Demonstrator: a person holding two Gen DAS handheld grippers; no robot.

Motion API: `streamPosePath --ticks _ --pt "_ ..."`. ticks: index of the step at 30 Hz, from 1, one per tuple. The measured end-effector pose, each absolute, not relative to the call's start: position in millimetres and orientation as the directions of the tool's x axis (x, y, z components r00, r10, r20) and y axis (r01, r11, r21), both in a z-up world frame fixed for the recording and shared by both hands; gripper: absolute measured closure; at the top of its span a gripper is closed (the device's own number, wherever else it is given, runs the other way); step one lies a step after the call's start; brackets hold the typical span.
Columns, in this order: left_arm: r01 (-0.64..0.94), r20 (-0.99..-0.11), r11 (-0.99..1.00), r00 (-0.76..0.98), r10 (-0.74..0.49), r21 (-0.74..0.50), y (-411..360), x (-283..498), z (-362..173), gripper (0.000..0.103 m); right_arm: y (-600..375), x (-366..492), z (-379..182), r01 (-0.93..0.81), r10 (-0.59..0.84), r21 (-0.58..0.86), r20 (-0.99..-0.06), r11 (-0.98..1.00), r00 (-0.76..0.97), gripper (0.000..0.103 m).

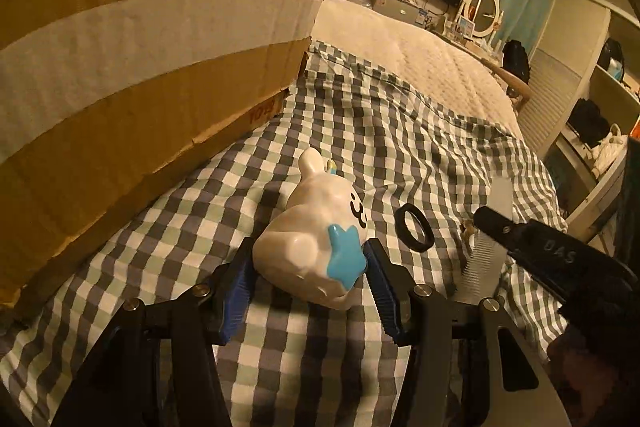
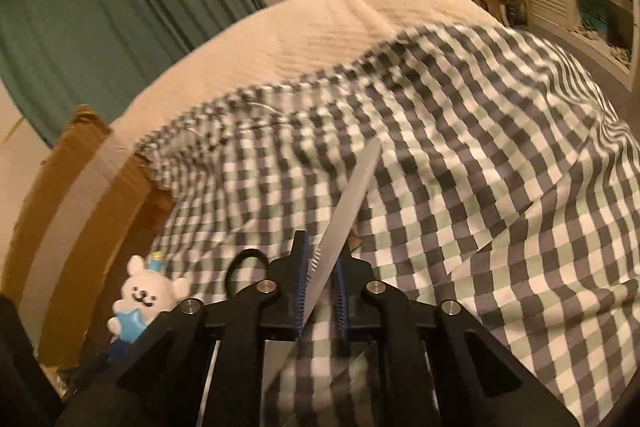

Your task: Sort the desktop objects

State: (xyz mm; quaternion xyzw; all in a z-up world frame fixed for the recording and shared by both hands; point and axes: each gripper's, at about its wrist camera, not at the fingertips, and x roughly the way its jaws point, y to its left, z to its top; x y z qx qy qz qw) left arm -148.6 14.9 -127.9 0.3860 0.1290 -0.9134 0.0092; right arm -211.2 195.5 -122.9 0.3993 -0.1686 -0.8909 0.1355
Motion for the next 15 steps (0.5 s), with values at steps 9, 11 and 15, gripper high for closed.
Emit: streamPosePath --ticks 9,11,15 --pt "0.019 -0.667 -0.960 -0.723 0.180 -0.280 8 -110 -86 0.048 222 -163 -69 0.176 -0.453 0.460 -0.608 -0.870 -0.652 0.097" --pt "0.002 -0.653 -0.959 -0.732 0.192 -0.284 4 -97 -70 0.048 218 -149 -56 0.205 -0.472 0.457 -0.606 -0.865 -0.640 0.097" --pt "-0.025 -0.618 -0.958 -0.759 0.204 -0.285 -11 -73 -32 0.048 201 -117 -29 0.280 -0.498 0.427 -0.579 -0.860 -0.646 0.097"
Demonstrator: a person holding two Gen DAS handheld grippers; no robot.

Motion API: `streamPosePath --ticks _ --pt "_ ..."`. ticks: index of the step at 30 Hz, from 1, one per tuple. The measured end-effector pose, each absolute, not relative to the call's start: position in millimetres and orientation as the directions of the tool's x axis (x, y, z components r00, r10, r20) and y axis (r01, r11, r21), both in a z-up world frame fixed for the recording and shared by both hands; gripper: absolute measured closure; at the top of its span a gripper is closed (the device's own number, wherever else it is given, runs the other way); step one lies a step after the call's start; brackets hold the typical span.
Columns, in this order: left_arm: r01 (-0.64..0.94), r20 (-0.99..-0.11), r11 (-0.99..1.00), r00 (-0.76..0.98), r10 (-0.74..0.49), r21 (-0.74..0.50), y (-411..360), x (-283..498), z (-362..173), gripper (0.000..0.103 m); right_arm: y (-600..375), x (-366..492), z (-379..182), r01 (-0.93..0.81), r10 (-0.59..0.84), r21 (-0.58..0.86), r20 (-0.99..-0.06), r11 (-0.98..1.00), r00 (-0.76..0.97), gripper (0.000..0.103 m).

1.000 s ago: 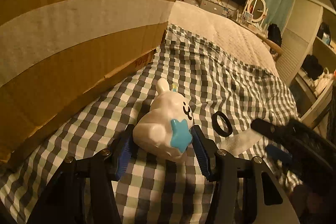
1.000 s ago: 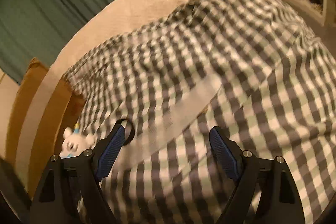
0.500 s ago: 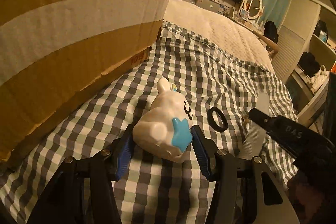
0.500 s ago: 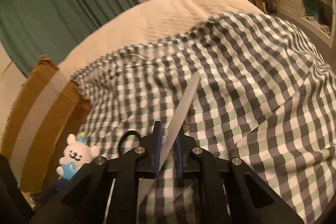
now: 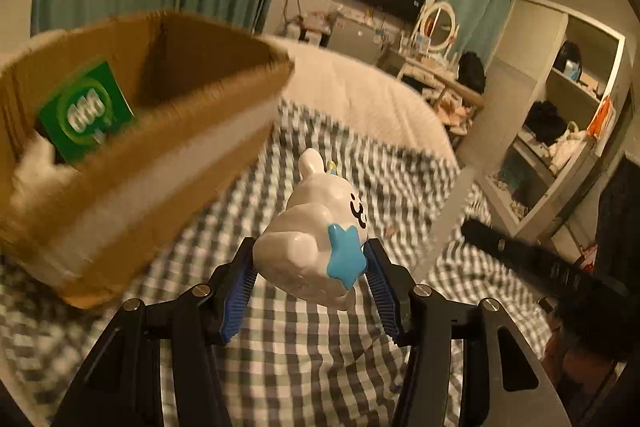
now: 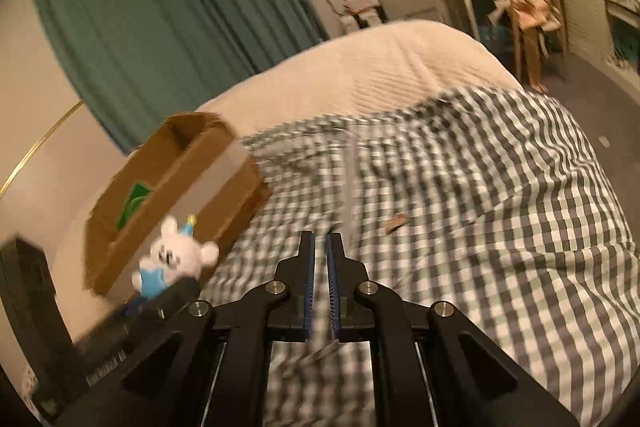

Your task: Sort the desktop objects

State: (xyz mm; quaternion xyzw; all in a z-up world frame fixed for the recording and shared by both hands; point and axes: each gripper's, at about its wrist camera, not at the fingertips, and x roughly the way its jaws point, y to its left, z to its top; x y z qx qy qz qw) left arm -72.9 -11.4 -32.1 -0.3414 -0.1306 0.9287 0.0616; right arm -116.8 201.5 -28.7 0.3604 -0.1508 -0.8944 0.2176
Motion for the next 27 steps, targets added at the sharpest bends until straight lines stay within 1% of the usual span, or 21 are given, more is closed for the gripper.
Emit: streamPosePath --ticks 3,6,7,9,12,14,18,21,24,25,27 --pt "-0.027 -0.590 -0.955 -0.781 0.205 -0.297 -29 -61 -5 0.048 188 -101 -20 0.303 -0.491 0.393 -0.586 -0.868 -0.645 0.097" --pt "-0.048 -0.582 -0.966 -0.790 0.193 -0.256 -43 -49 18 0.048 179 -101 -33 0.269 -0.442 0.354 -0.646 -0.896 -0.622 0.096" --pt "-0.051 -0.582 -0.970 -0.792 0.184 -0.237 -47 -46 23 0.048 181 -103 -41 0.250 -0.433 0.357 -0.663 -0.900 -0.611 0.083" --pt "-0.056 -0.578 -0.976 -0.798 0.171 -0.212 -58 -40 32 0.048 184 -110 -60 0.172 -0.367 0.333 -0.716 -0.927 -0.594 0.060" --pt "-0.061 -0.586 -0.976 -0.791 0.174 -0.208 -67 -38 34 0.048 182 -121 -73 0.136 -0.309 0.286 -0.740 -0.948 -0.598 0.060" --pt "-0.059 -0.592 -0.975 -0.786 0.177 -0.213 -66 -36 30 0.048 173 -130 -73 0.150 -0.286 0.247 -0.737 -0.957 -0.612 0.060" --pt "-0.072 -0.610 -0.967 -0.764 0.212 -0.246 -51 -43 8 0.048 154 -146 -85 0.165 -0.227 0.157 -0.744 -0.974 -0.628 0.060" --pt "-0.064 -0.620 -0.957 -0.748 0.235 -0.285 -44 -51 -13 0.048 152 -160 -107 0.147 -0.221 0.166 -0.774 -0.975 -0.593 0.060" --pt "-0.039 -0.654 -0.959 -0.724 0.222 -0.282 -34 -62 -34 0.048 155 -171 -126 0.127 -0.207 0.163 -0.800 -0.978 -0.563 0.060" --pt "-0.032 -0.664 -0.958 -0.715 0.222 -0.285 -33 -66 -40 0.048 157 -174 -130 0.122 -0.216 0.178 -0.802 -0.976 -0.557 0.058" --pt "-0.024 -0.682 -0.954 -0.694 0.230 -0.298 -30 -73 -53 0.048 160 -177 -138 0.116 -0.242 0.214 -0.799 -0.970 -0.550 0.057"
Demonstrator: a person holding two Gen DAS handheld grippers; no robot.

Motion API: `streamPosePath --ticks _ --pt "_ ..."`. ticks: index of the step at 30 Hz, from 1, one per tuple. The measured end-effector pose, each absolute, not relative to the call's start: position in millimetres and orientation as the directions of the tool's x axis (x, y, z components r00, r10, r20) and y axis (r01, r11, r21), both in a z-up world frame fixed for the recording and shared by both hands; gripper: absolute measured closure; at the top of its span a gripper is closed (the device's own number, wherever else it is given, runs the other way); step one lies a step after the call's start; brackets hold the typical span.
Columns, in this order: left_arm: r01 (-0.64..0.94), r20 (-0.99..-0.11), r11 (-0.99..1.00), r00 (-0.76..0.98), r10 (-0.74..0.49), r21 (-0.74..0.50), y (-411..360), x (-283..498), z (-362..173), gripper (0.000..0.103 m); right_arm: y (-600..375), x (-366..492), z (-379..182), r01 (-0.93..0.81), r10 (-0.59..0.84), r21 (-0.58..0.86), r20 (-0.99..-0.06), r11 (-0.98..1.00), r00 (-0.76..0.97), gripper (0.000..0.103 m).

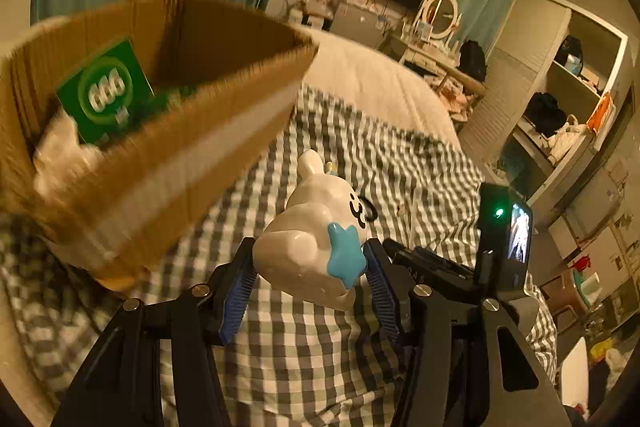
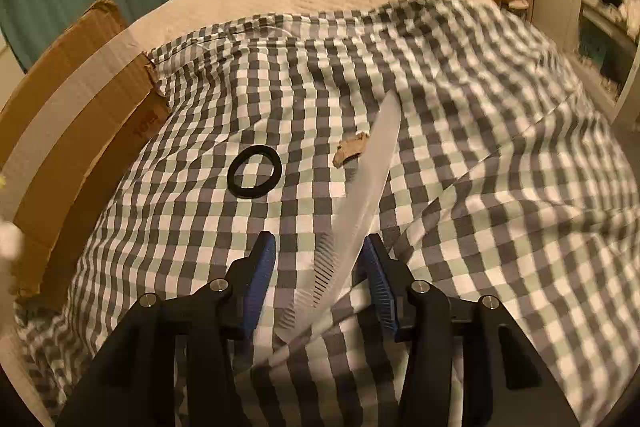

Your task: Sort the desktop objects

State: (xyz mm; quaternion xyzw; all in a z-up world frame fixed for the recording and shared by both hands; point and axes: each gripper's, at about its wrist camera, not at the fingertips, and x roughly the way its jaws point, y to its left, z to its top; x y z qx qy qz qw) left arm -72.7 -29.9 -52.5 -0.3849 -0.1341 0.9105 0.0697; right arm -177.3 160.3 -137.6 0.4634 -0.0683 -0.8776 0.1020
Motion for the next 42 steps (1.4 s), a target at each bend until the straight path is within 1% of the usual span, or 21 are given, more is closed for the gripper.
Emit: streamPosePath --ticks 3,4,5,7,9,10,14,16,19,21,23,24,25,28,31,34,36,38,40,41,42 --pt "-0.018 -0.705 -0.959 -0.674 0.221 -0.282 -26 -80 -63 0.048 170 -181 -142 0.108 -0.289 0.276 -0.787 -0.955 -0.545 0.057" --pt "-0.017 -0.708 -0.961 -0.673 0.215 -0.276 -24 -80 -64 0.048 173 -181 -144 0.106 -0.308 0.300 -0.783 -0.948 -0.541 0.059" --pt "-0.018 -0.710 -0.962 -0.672 0.214 -0.273 -23 -80 -65 0.048 176 -182 -144 0.101 -0.316 0.313 -0.782 -0.944 -0.537 0.063" --pt "-0.020 -0.717 -0.964 -0.665 0.211 -0.266 -21 -79 -67 0.048 184 -181 -145 0.076 -0.321 0.334 -0.779 -0.939 -0.539 0.087" --pt "-0.025 -0.721 -0.965 -0.660 0.212 -0.261 -17 -76 -68 0.048 197 -182 -148 0.044 -0.366 0.406 -0.765 -0.913 -0.529 0.094" --pt "-0.030 -0.723 -0.966 -0.657 0.214 -0.258 -16 -75 -68 0.048 202 -183 -148 0.034 -0.386 0.434 -0.758 -0.900 -0.526 0.095" --pt "-0.046 -0.729 -0.968 -0.650 0.216 -0.245 -12 -70 -67 0.048 210 -179 -145 0.018 -0.427 0.492 -0.737 -0.870 -0.524 0.095" --pt "-0.049 -0.729 -0.968 -0.648 0.219 -0.247 -13 -67 -68 0.048 216 -178 -145 -0.001 -0.444 0.522 -0.727 -0.853 -0.524 0.090" --pt "-0.049 -0.727 -0.966 -0.650 0.223 -0.254 -14 -66 -67 0.048 218 -178 -141 -0.007 -0.413 0.493 -0.736 -0.870 -0.536 0.089" --pt "-0.044 -0.725 -0.966 -0.652 0.222 -0.256 -16 -67 -67 0.048 217 -182 -143 0.003 -0.409 0.480 -0.744 -0.877 -0.528 0.089" --pt "-0.038 -0.726 -0.965 -0.651 0.220 -0.259 -18 -68 -69 0.048 218 -183 -148 0.012 -0.431 0.498 -0.737 -0.867 -0.521 0.090" --pt "-0.032 -0.727 -0.964 -0.650 0.220 -0.263 -19 -69 -70 0.048 219 -184 -148 0.018 -0.442 0.508 -0.732 -0.861 -0.518 0.095" --pt "-0.028 -0.728 -0.963 -0.649 0.221 -0.267 -20 -70 -71 0.048 220 -184 -148 0.025 -0.460 0.523 -0.724 -0.852 -0.515 0.097" --pt "-0.019 -0.728 -0.962 -0.650 0.219 -0.272 -22 -72 -72 0.048 223 -183 -143 0.040 -0.513 0.583 -0.678 -0.812 -0.526 0.099" --pt "-0.021 -0.719 -0.961 -0.659 0.221 -0.276 -22 -72 -70 0.048 226 -181 -131 0.078 -0.599 0.667 -0.605 -0.741 -0.525 0.099" --pt "-0.035 -0.701 -0.952 -0.669 0.247 -0.303 -23 -72 -67 0.048 229 -177 -132 0.066 -0.685 0.765 -0.531 -0.641 -0.499 0.099" --pt "-0.040 -0.699 -0.954 -0.671 0.246 -0.298 -22 -71 -66 0.048 231 -175 -141 0.018 -0.717 0.806 -0.516 -0.592 -0.470 0.099" --pt "-0.044 -0.699 -0.955 -0.672 0.246 -0.294 -21 -69 -64 0.048 230 -172 -148 -0.001 -0.704 0.796 -0.536 -0.606 -0.466 0.098" --pt "-0.042 -0.697 -0.951 -0.671 0.253 -0.305 -23 -67 -63 0.048 228 -172 -150 -0.008 -0.677 0.762 -0.580 -0.647 -0.453 0.088" --pt "-0.042 -0.697 -0.950 -0.670 0.256 -0.309 -23 -67 -63 0.048 227 -171 -147 -0.016 -0.633 0.715 -0.629 -0.699 -0.452 0.081" --pt "-0.042 -0.696 -0.950 -0.671 0.257 -0.311 -23 -66 -62 0.048 224 -170 -142 0.002 -0.570 0.642 -0.680 -0.767 -0.461 0.067"
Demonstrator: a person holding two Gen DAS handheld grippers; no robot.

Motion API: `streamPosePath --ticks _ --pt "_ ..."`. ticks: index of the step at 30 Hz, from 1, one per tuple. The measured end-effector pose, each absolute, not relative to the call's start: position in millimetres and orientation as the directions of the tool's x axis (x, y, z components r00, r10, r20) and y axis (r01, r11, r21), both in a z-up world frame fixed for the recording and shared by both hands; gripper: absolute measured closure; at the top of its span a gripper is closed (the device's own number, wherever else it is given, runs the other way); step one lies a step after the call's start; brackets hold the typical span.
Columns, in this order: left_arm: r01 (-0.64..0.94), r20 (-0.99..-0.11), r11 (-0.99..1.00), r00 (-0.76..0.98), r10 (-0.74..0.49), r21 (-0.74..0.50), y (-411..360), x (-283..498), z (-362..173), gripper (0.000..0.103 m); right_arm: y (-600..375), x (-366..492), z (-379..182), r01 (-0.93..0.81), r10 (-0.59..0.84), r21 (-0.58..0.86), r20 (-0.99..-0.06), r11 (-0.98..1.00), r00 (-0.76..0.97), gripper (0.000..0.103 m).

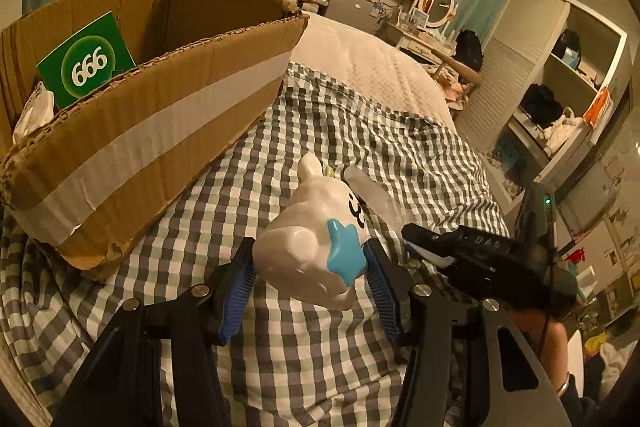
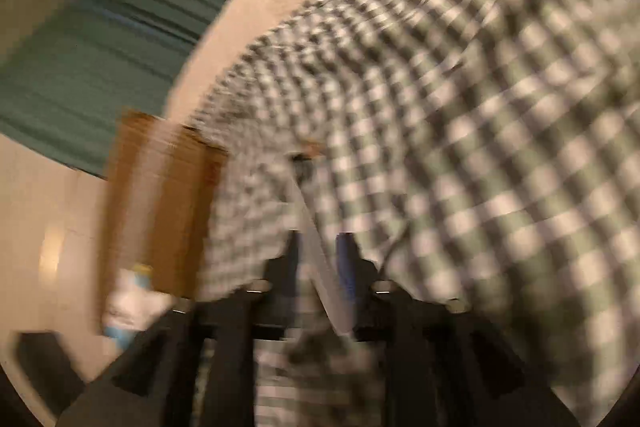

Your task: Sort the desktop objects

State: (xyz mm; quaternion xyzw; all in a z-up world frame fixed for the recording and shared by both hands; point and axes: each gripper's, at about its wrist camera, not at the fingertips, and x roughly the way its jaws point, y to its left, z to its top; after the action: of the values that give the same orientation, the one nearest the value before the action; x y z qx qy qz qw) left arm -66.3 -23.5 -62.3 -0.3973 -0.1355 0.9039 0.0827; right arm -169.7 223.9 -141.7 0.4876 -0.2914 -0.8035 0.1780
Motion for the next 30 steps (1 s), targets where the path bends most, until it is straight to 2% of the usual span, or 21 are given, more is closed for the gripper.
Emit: streamPosePath --ticks 4,7,10,11,13,20,22,25,27,30 --pt "-0.042 -0.693 -0.945 -0.670 0.267 -0.325 -25 -66 -61 0.048 212 -161 -110 0.123 -0.370 0.367 -0.743 -0.922 -0.558 0.041" --pt "-0.038 -0.693 -0.944 -0.669 0.269 -0.329 -26 -67 -63 0.048 199 -156 -90 0.231 -0.301 0.196 -0.709 -0.953 -0.638 0.041" --pt "-0.036 -0.695 -0.941 -0.665 0.273 -0.335 -26 -68 -65 0.048 181 -159 -87 0.345 -0.340 0.140 -0.697 -0.928 -0.631 0.041" --pt "-0.035 -0.695 -0.942 -0.666 0.271 -0.334 -26 -68 -65 0.048 176 -158 -89 0.372 -0.349 0.127 -0.701 -0.920 -0.622 0.042" --pt "-0.036 -0.697 -0.944 -0.665 0.267 -0.327 -25 -69 -67 0.048 167 -160 -100 0.389 -0.326 0.086 -0.723 -0.917 -0.609 0.051" --pt "-0.044 -0.759 -0.947 -0.586 0.283 -0.319 -17 -77 -94 0.047 167 -169 -132 0.389 -0.295 0.083 -0.797 -0.918 -0.527 0.060" --pt "-0.049 -0.775 -0.958 -0.576 0.258 -0.282 -12 -79 -102 0.046 163 -167 -130 0.398 -0.284 0.059 -0.795 -0.916 -0.536 0.076" --pt "-0.056 -0.814 -0.971 -0.536 0.226 -0.233 -7 -89 -118 0.046 160 -162 -127 0.410 -0.283 0.046 -0.792 -0.911 -0.541 0.077" --pt "-0.041 -0.824 -0.966 -0.513 0.240 -0.256 -12 -93 -129 0.051 159 -162 -125 0.412 -0.291 0.055 -0.791 -0.910 -0.538 0.077" --pt "-0.039 -0.817 -0.960 -0.516 0.258 -0.278 -16 -92 -127 0.051 159 -165 -125 0.401 -0.312 0.089 -0.784 -0.912 -0.536 0.077"
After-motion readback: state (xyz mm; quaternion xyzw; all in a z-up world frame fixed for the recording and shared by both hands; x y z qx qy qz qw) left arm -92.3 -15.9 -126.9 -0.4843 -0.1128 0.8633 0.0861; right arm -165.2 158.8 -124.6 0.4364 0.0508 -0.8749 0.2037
